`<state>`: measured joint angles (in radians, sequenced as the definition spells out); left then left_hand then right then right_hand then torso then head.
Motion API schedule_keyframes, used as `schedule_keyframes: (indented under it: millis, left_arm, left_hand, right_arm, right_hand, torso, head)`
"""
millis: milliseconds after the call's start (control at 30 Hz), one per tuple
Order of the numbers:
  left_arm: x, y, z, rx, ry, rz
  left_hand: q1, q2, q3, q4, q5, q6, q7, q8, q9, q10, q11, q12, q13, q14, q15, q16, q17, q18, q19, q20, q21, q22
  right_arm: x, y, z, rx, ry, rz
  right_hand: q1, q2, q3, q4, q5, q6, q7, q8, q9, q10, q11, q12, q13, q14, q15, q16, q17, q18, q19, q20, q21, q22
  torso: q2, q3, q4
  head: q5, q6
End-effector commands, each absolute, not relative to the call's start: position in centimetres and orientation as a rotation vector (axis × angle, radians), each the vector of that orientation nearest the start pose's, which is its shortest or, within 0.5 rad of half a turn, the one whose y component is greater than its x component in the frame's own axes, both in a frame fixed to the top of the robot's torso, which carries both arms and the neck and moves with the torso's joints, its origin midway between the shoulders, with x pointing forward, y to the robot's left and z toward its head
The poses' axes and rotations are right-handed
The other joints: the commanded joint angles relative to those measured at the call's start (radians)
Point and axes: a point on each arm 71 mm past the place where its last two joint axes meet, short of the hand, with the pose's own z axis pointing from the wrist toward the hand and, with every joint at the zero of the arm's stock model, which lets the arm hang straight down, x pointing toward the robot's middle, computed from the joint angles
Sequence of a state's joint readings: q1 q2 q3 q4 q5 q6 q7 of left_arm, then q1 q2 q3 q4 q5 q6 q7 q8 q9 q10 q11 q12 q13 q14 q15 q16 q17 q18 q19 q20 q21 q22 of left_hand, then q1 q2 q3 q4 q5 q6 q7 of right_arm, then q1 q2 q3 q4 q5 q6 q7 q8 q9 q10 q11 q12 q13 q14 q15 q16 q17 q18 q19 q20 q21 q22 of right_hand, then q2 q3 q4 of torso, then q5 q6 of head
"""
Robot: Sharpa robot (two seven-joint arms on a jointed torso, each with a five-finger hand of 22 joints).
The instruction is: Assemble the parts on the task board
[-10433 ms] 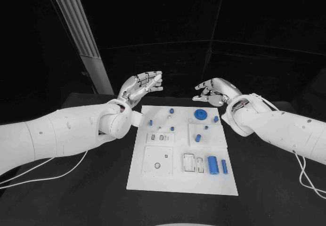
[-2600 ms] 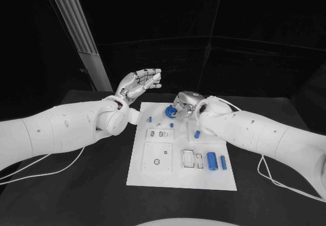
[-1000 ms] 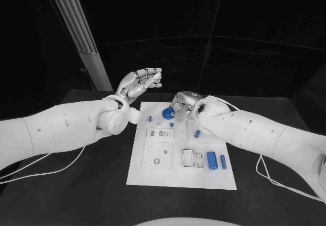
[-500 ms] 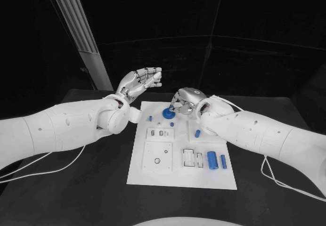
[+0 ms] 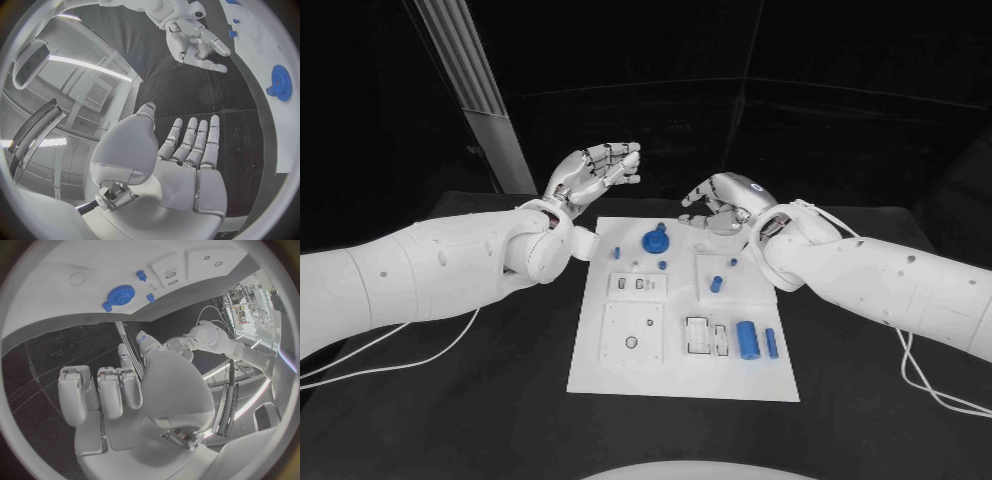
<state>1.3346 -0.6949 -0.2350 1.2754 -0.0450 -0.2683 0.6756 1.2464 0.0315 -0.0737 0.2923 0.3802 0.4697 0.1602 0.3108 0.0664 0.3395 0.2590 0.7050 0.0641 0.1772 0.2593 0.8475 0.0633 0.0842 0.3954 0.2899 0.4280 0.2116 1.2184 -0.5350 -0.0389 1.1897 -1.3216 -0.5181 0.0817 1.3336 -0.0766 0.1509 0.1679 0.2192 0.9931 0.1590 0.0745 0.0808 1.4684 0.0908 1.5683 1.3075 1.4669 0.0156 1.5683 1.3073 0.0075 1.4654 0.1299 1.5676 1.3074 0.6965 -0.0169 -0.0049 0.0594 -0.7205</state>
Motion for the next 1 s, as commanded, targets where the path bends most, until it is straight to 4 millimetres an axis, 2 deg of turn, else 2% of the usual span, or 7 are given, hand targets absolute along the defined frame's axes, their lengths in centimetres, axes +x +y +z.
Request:
schedule_keyframes:
  millis: [33, 267, 400, 533, 667, 767, 1000]
  left_arm:
    - [52.7, 20.8, -15.5, -0.64, 1.095, -1.662]
    - [52.8, 20.9, -15.6, -0.642, 1.096, -1.661]
    - [52.8, 21.0, -15.7, -0.643, 1.096, -1.659]
    - [52.8, 21.1, -15.8, -0.646, 1.098, -1.656]
    - [52.8, 21.2, -16.0, -0.649, 1.099, -1.654]
    - [52.8, 21.3, -16.1, -0.651, 1.1, -1.653]
    - [52.7, 21.3, -16.3, -0.655, 1.103, -1.651]
  left_hand:
    - [0.001, 0.01, -0.006, 0.0, 0.005, -0.006, 0.133, 0.007, 0.0, -0.004, 0.002, -0.002, 0.001, -0.004, 0.0, -0.002, 0.002, 0.005, -0.009, 0.0, -0.002, -0.001]
    - [0.001, 0.011, -0.007, 0.0, 0.005, -0.007, 0.133, 0.007, 0.0, -0.004, 0.002, -0.002, 0.001, -0.004, 0.0, -0.002, 0.002, 0.005, -0.009, 0.0, -0.002, -0.001]
    - [0.001, 0.011, -0.007, 0.0, 0.005, -0.007, 0.133, 0.007, 0.0, -0.004, 0.002, -0.002, 0.001, -0.004, 0.0, -0.002, 0.002, 0.005, -0.009, 0.0, -0.002, -0.001]
    - [0.001, 0.011, -0.007, 0.0, 0.005, -0.007, 0.133, 0.007, 0.0, -0.004, 0.002, -0.002, 0.001, -0.004, 0.0, -0.002, 0.002, 0.005, -0.009, 0.0, -0.002, -0.001]
    - [0.001, 0.011, -0.007, 0.0, 0.005, -0.007, 0.133, 0.007, 0.0, -0.004, 0.002, -0.002, 0.001, -0.004, 0.0, -0.002, 0.002, 0.005, -0.009, 0.0, -0.002, -0.001]
    - [0.001, 0.011, -0.007, 0.0, 0.005, -0.007, 0.133, 0.007, 0.0, -0.004, 0.002, -0.002, 0.001, -0.004, 0.0, -0.002, 0.002, 0.005, -0.009, 0.0, -0.002, -0.001]
    - [0.002, 0.011, -0.007, 0.0, 0.005, -0.008, 0.133, 0.007, 0.0, -0.004, 0.002, -0.002, 0.0, -0.004, 0.0, -0.002, 0.002, 0.005, -0.009, 0.0, -0.002, -0.001]
  right_arm:
    - [53.7, -15.0, -16.8, 0.033, 1.409, 0.872]
    - [52.9, -19.4, -16.2, 0.062, 1.386, 0.855]
    - [52.7, -21.5, -16.2, 0.075, 1.379, 0.825]
    - [52.7, -23.5, -16.5, 0.091, 1.396, 0.785]
    - [53.0, -25.3, -17.5, 0.108, 1.43, 0.741]
    - [53.4, -26.5, -18.5, 0.121, 1.466, 0.703]
    - [54.1, -27.9, -21.0, 0.142, 1.541, 0.652]
  right_hand:
    - [-0.014, -0.005, -0.011, 0.003, 0.001, -0.016, 0.0, -0.006, -0.002, 0.102, 0.002, 0.003, 0.263, 0.104, 0.0, 0.002, 0.263, -0.008, 0.105, -0.004, 0.003, 0.263]
    - [-0.042, -0.01, -0.04, 0.028, -0.02, -0.024, 0.001, -0.002, -0.001, 0.102, 0.003, 0.003, 0.263, 0.104, 0.006, 0.002, 0.263, -0.008, 0.105, 0.0, 0.003, 0.263]
    - [-0.022, -0.002, -0.042, 0.026, -0.064, -0.027, -0.003, 0.0, 0.0, 0.102, 0.001, 0.003, 0.263, 0.104, 0.006, 0.002, 0.263, -0.008, 0.105, 0.001, 0.003, 0.263]
    - [0.004, 0.004, -0.042, 0.021, -0.106, -0.033, -0.009, 0.0, 0.001, 0.102, -0.004, 0.003, 0.263, 0.104, 0.003, 0.002, 0.263, -0.008, 0.105, -0.001, 0.003, 0.263]
    - [0.024, 0.0, -0.047, 0.022, -0.137, -0.049, -0.016, -0.005, -0.002, 0.102, -0.01, 0.003, 0.263, 0.104, -0.001, 0.002, 0.263, -0.008, 0.105, -0.004, 0.003, 0.263]
    - [0.039, -0.007, -0.053, 0.028, -0.153, -0.077, -0.022, -0.01, -0.006, 0.102, -0.015, 0.003, 0.263, 0.104, -0.006, 0.002, 0.263, -0.008, 0.105, -0.008, 0.003, 0.263]
    - [0.054, -0.014, -0.057, 0.034, -0.156, -0.102, -0.028, -0.01, -0.009, 0.102, -0.02, 0.003, 0.263, 0.104, -0.01, 0.002, 0.263, -0.008, 0.105, -0.012, 0.003, 0.263]
  torso:
    - [-0.007, -0.0022, -0.0087]
    - [-0.014, -0.0004, -0.0191]
    - [-0.013, -0.0008, -0.0153]
    - [-0.015, -0.0001, -0.0159]
    - [-0.018, 0.0012, -0.0216]
    - [-0.016, 0.0006, -0.019]
    - [-0.014, 0.0001, -0.0164]
  head:
    - [-0.007, -0.001]
    - [-0.026, -0.004]
    - [-0.048, 0.0]
    - [-0.068, 0.003]
    - [-0.084, 0.004]
    - [-0.106, 0.01]
    - [-0.119, 0.013]
